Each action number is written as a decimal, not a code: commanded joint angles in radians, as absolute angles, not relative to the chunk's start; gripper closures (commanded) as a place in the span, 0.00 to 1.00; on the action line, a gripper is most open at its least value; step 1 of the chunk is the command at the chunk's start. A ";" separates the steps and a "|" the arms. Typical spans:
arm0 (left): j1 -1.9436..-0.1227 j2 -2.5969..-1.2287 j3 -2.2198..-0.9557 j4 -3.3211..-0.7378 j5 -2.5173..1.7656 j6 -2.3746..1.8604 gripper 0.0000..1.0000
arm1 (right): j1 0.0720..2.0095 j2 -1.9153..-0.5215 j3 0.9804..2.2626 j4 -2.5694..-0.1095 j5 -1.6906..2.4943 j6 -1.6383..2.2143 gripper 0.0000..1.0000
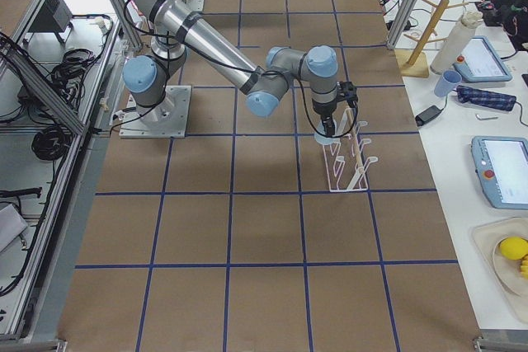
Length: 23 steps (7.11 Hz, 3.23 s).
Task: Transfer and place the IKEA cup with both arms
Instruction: 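Lower the right gripper and close it on the light blue cup, then lift the light blue cup off the rack with the right gripper, then carry the cup toward the table center while the left gripper approaches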
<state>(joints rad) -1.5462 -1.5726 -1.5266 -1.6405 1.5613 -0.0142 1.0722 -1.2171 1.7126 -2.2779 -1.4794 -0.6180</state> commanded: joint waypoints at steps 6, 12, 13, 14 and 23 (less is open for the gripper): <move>-1.543 -1.552 -1.529 -1.644 1.519 -0.005 0.00 | 1.074 -1.355 1.655 -2.116 -1.506 -0.618 0.93; -1.432 -1.525 -1.520 -1.737 1.303 0.111 0.00 | 1.334 -1.574 1.657 -1.827 -1.503 -0.348 1.00; -1.331 -1.514 -1.531 -1.825 1.140 0.189 0.00 | 1.412 -1.581 1.657 -1.778 -1.474 -0.266 1.00; -1.237 -1.516 -1.539 -1.951 0.964 0.321 0.00 | 1.469 -1.601 1.657 -1.740 -1.342 -0.209 1.00; -1.253 -1.516 -1.902 -2.140 0.177 0.640 0.00 | 1.537 -1.540 1.706 -1.611 -0.208 0.109 1.00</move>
